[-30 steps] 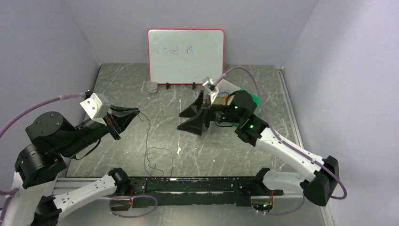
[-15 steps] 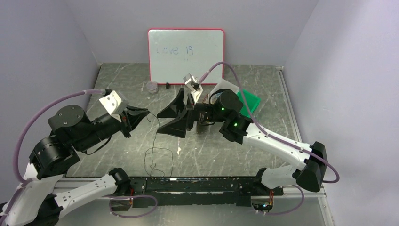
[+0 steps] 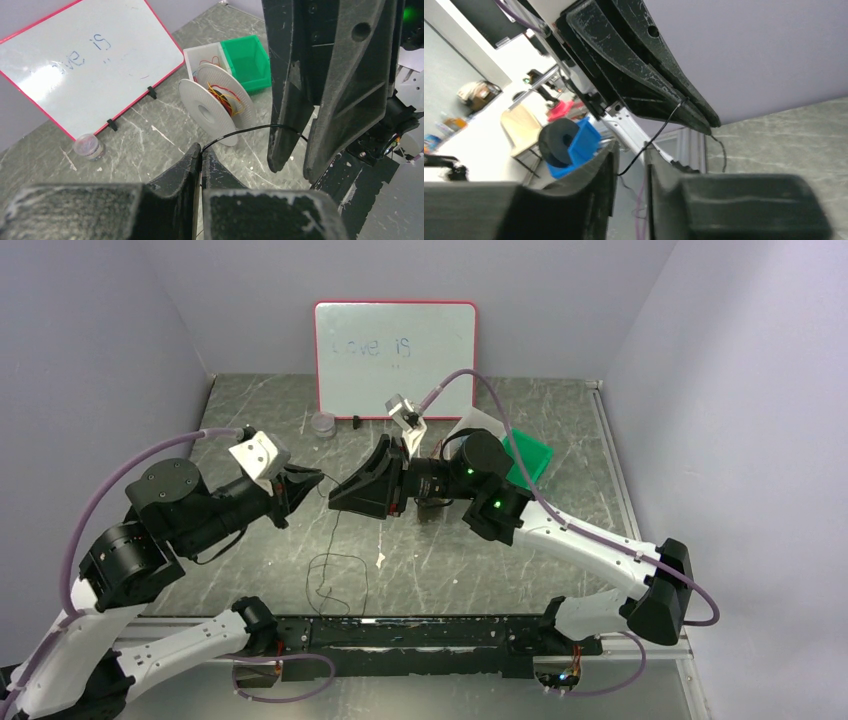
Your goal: Wrap the cables
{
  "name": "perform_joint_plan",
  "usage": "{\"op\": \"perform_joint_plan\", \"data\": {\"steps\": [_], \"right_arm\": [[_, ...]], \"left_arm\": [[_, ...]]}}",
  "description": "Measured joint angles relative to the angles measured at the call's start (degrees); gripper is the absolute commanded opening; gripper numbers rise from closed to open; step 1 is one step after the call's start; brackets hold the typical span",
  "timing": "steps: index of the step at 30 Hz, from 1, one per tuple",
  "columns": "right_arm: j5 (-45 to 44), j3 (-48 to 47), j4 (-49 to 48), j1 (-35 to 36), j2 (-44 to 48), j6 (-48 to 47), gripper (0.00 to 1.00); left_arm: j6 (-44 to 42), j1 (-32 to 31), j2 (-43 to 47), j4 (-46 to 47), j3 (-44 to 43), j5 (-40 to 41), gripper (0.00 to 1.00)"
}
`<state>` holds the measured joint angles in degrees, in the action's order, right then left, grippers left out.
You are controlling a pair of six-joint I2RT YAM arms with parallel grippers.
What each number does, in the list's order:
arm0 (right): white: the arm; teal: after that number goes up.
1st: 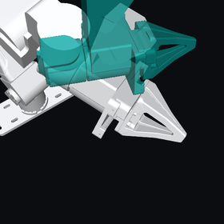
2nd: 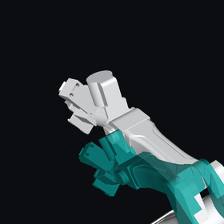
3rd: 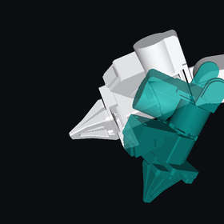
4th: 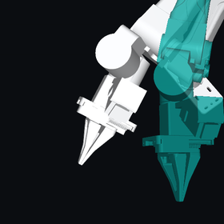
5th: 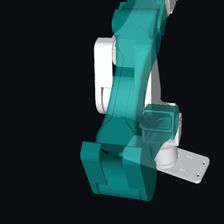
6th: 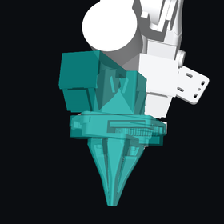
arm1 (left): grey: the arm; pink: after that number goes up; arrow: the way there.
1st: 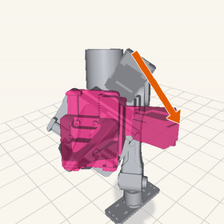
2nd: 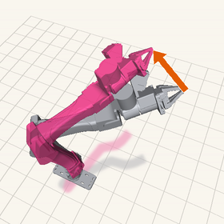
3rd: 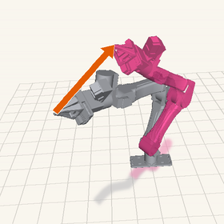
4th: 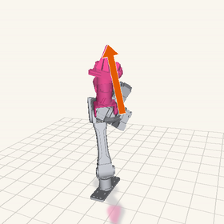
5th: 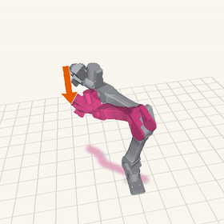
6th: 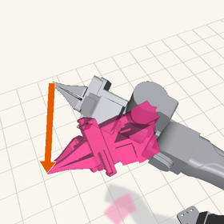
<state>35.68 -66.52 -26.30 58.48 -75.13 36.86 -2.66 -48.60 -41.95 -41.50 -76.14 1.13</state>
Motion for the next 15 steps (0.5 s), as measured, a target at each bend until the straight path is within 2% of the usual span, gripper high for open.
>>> {"op": "perform_joint_plan", "data": {"steps": [1,2,8,15], "right_arm": [[-0.15,-0.02,0.28,0.04,0.00,0.24,0.03],[-0.20,0.00,0.55,0.09,0.00,-0.07,0.00],[-0.72,0.04,2.38,0.13,0.15,0.20,0.00],[-1.60,1.03,5.66,0.09,0.83,0.66,0.00]], "left_arm": [[-0.17,0.00,-0.04,0.07,0.17,0.13,0.07],[-0.42,0.00,-0.09,0.11,0.26,0.22,0.07],[-4.26,0.00,0.90,2.64,3.72,0.90,0.07],[-14.27,-0.37,7.54,10.80,14.84,1.07,0.07]]}}
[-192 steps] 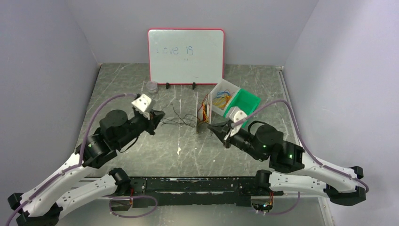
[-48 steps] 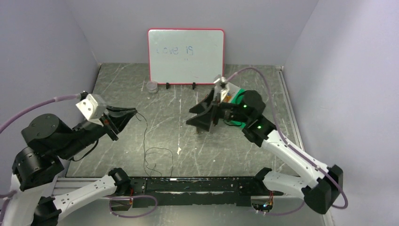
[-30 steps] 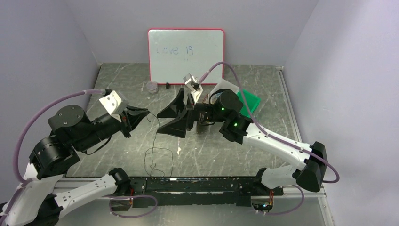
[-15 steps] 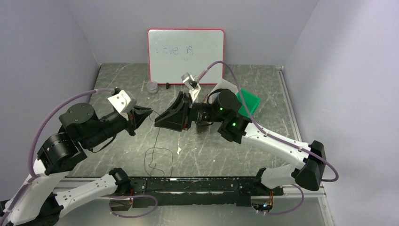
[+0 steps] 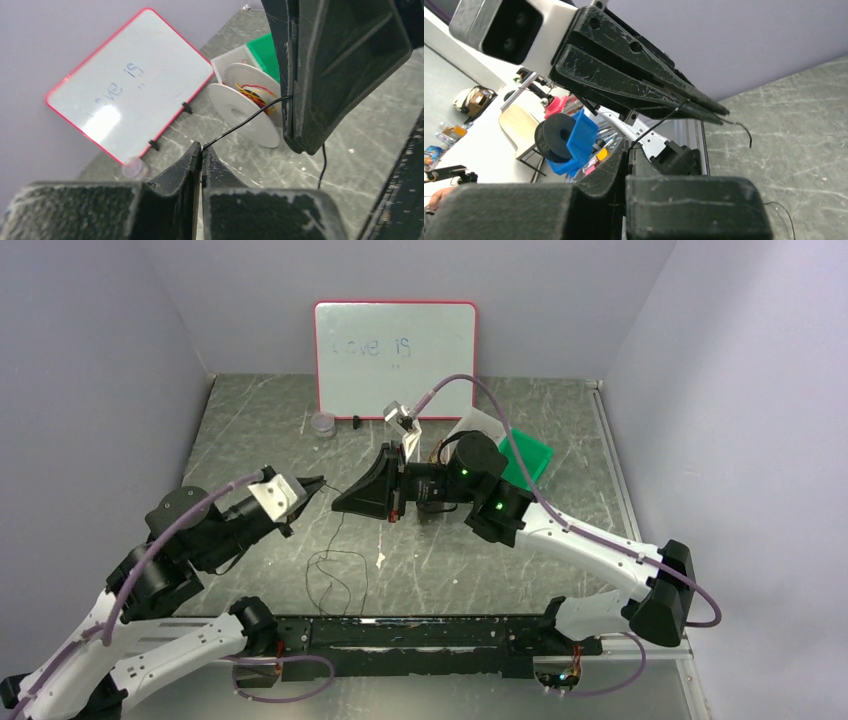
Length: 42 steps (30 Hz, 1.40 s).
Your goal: Wrap the cables
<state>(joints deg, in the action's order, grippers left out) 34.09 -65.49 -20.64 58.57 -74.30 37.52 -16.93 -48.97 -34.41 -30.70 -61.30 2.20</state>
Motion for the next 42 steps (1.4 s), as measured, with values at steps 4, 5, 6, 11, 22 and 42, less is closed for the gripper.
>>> {"op": "perform_joint_plan", "data": {"steps": [4,5,6,11,22,42], "right_arm": [[-0.22,0.00,2.91,0.00,0.26,0.28,0.00],[-0.22,0.00,3.48,0.00,0.33,0.37,0.00],[-0.22,0.00,4.13,0.00,0.42,0.46,0.00],[0.20,0.57,6.14,0.00,1.38,0.87,0.00],[-0.96,1.66,14.25,-0.07,4.11,-0.70,0.00],[-7.10,1.70,24.96,0.00,12.24,-8.09,0.00]], "left_arm": [[-7.15,0.00,2.01,4.24,3.30,0.07,0.07],[-8.85,0.00,2.03,4.98,3.65,-0.02,0.07],[-11.04,0.00,2.03,6.08,4.11,-0.17,0.07],[-22.86,0.00,2.34,8.31,6.67,-3.28,0.07],[-48.85,-0.31,2.91,8.22,12.20,-8.92,0.07],[-47.65,-0.22,-0.61,10.84,11.85,-4.46,0.37]]}}
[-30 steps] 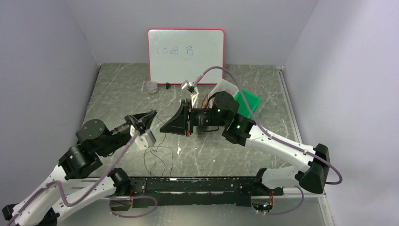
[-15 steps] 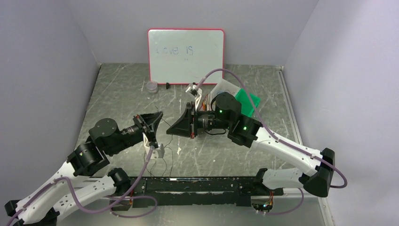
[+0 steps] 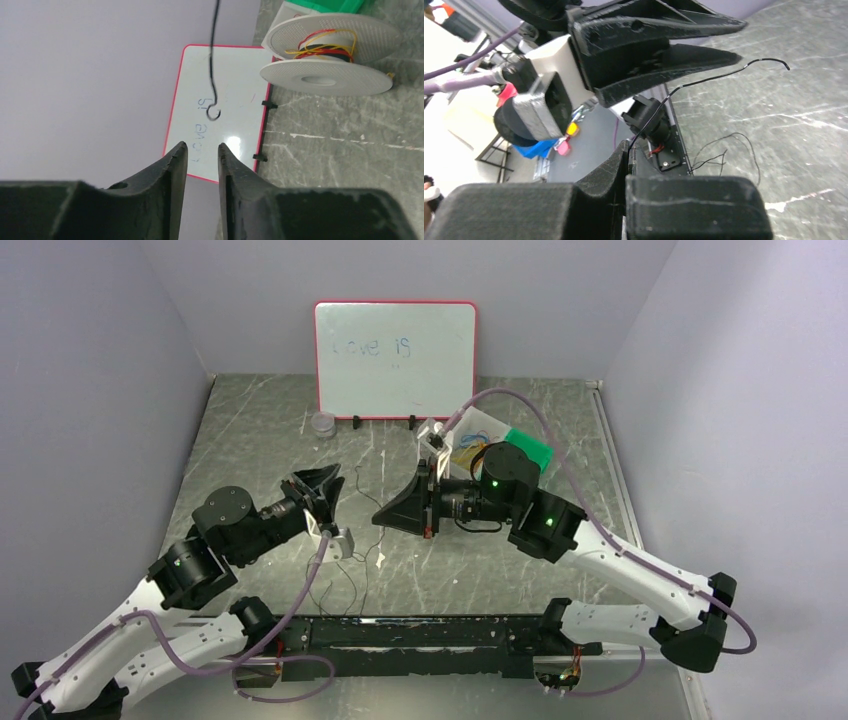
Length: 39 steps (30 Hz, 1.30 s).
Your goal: Wrap the cables
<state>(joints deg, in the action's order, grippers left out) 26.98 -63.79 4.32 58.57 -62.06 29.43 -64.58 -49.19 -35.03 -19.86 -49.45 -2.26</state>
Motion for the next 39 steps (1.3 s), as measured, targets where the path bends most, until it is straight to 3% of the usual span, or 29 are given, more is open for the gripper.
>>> {"op": "perform_joint_plan", "data": {"steps": [11,14,19,25,31,36,39], "right_arm": [[-13.09,-1.03,11.58,-0.17,3.17,-6.60,0.00],[-19.21,-2.64,15.93,-0.39,3.67,-8.63,0.00],[-33.53,-9.35,23.98,-0.50,5.01,-10.93,0.00],[-53.18,-19.85,31.26,-0.66,6.43,-12.41,0.00],[-72.94,-28.15,37.81,-0.72,4.92,-14.56,0.00],[-89.59,-33.66,39.54,-0.74,3.02,-19.19,0.00],[-98.53,-33.64,33.75,-0.74,3.58,-28.02,0.00]], "left_arm": [[11.58,0.00,-0.22,0.94,-0.02,-1.49,0.42],[15.67,0.00,-1.88,0.68,-0.74,-2.12,0.39],[23.45,0.00,-6.40,0.09,-3.43,-2.56,0.37],[34.10,0.00,-8.31,0.20,-3.52,-1.99,0.49],[41.70,0.00,-8.74,0.20,-3.52,-0.76,0.50],[44.50,0.00,-9.35,0.00,-3.52,-0.72,0.50],[46.21,0.02,-9.31,0.09,-3.52,-0.11,0.52]]}}
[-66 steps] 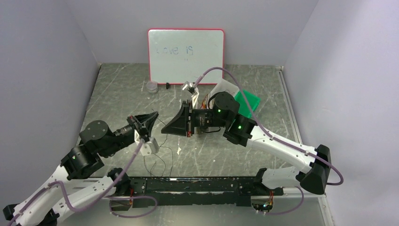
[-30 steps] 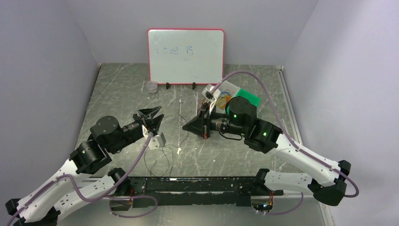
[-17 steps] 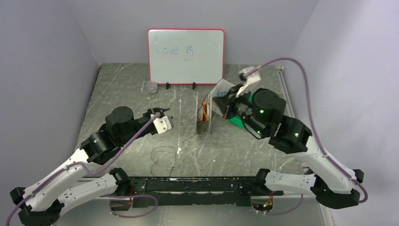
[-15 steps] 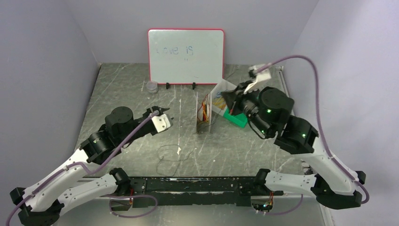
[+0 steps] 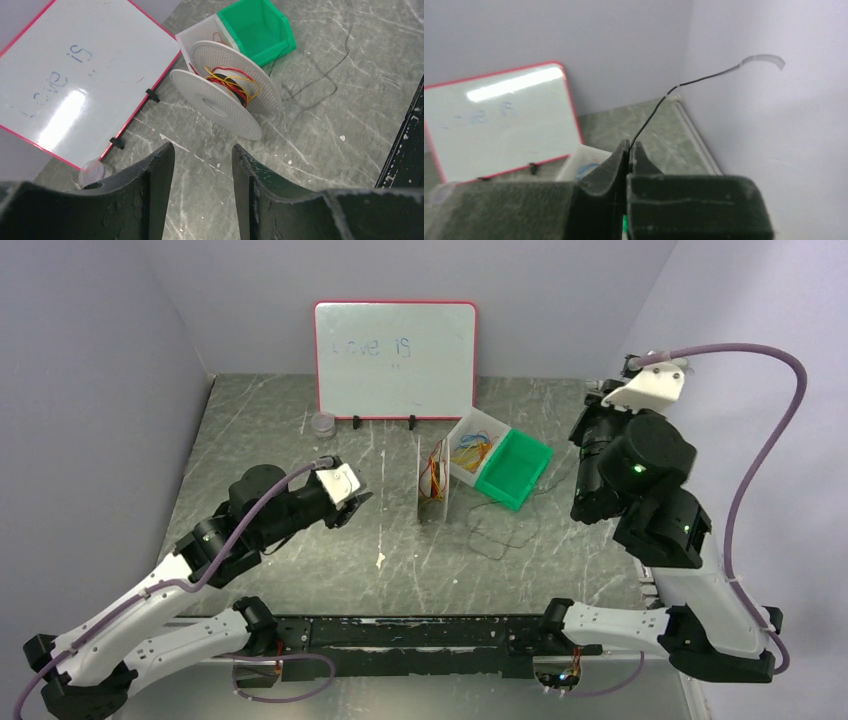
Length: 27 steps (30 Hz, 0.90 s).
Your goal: Wrap the cables
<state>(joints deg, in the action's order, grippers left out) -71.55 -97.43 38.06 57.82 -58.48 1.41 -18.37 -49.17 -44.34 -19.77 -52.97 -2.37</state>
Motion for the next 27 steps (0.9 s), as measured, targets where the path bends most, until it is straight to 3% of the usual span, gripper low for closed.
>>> {"op": "perform_joint_plan", "data": {"steps": [5,8,13,19,22,27], "right_arm": [[-8.66,8.26,-28.89,0.00,2.89,-26.51,0.00],[-10.34,8.00,-34.38,0.00,1.18,-32.50,0.00],[-7.50,7.45,-25.03,-0.02,-2.38,-24.20,0.00],[4.81,11.23,-12.41,-1.16,-3.54,-11.08,0.00],[15.52,14.43,-8.94,-6.32,-3.72,-6.43,0.00],[36.02,19.10,-6.36,-20.87,-4.02,-1.53,0.00]], "left_arm": [[4.76,0.00,-1.64,0.24,-0.11,3.06,0.61],[9.11,0.00,-4.70,0.33,-0.90,5.42,0.59],[14.91,0.44,-10.47,0.13,-3.15,7.32,0.57],[20.02,0.72,-13.81,0.04,-5.03,6.91,0.58],[22.05,0.74,-13.84,0.26,-5.03,6.60,0.58],[24.48,0.76,-13.86,0.44,-5.03,6.60,0.59]]}}
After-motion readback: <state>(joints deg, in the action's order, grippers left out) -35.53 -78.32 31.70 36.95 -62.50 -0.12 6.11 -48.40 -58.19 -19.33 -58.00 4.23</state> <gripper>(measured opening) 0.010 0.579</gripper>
